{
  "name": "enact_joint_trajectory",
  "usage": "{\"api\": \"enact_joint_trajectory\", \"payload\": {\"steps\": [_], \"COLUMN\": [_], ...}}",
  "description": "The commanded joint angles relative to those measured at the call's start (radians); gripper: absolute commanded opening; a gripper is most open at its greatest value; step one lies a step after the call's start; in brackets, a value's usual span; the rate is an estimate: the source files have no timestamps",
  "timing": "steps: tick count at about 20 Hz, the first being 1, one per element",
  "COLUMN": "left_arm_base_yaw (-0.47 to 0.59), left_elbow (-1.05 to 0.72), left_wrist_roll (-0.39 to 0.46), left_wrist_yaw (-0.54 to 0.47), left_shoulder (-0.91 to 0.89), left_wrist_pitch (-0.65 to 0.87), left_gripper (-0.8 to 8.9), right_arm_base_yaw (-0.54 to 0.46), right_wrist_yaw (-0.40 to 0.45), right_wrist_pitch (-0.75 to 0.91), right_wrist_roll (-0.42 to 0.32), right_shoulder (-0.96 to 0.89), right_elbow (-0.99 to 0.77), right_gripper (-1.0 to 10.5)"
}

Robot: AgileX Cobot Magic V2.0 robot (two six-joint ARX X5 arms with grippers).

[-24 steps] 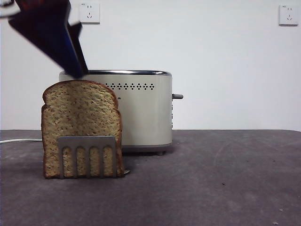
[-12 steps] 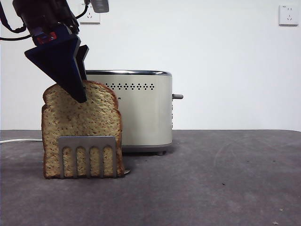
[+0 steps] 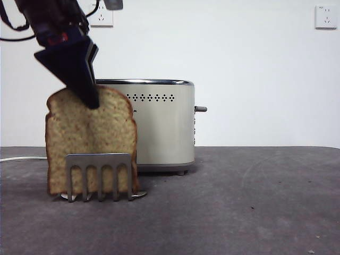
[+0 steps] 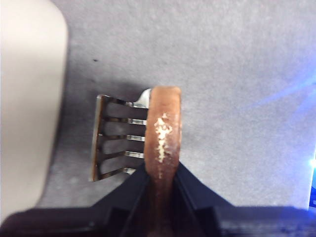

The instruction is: Pick up a slice of bread from the rack,put the bread on the toaster,press the button

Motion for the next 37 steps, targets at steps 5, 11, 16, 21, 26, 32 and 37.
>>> {"api": "enact_joint_trajectory", "payload": {"steps": [5,11,16,21,26,32,37], "left_arm_base_yaw": [-0.004,-0.004,0.006,0.028,0.055,0.063,0.091], "left_elbow": [0.251,0.537,0.557,0.557,0.557,0.557,0.557], "left_wrist_roll": [0.011,0.009,0.136,0.227,0.244,0.245,0.244], "left_wrist_yaw": [0.001,-0.093,-0.164,-0.156,-0.141,-0.100,-0.081], "left_shoulder": [0.002,0.002,0.007,0.037,0.110,0.169,0.214], "left_wrist_pitch": [-0.174,-0.185,-0.076,0.008,0.007,-0.004,-0.013], "left_gripper": [-0.09,-0.09,-0.09,-0.09,-0.09,-0.09,-0.09], "right_arm_base_yaw": [0.002,0.002,0.002,0.002,0.002,0.002,0.002], "right_wrist_yaw": [-0.002,-0.001,-0.001,-0.002,-0.002,-0.002,-0.002], "right_wrist_pitch": [0.006,0.006,0.006,0.005,0.005,0.005,0.005], "right_wrist_roll": [-0.005,-0.005,-0.005,-0.005,-0.005,-0.005,-0.005], "right_shoulder": [0.000,0.020,0.024,0.026,0.026,0.026,0.026], "right_elbow": [0.001,0.001,0.001,0.001,0.001,0.001,0.001], "right_gripper": [-0.1,-0.1,-0.1,-0.1,-0.1,-0.1,-0.1]}}
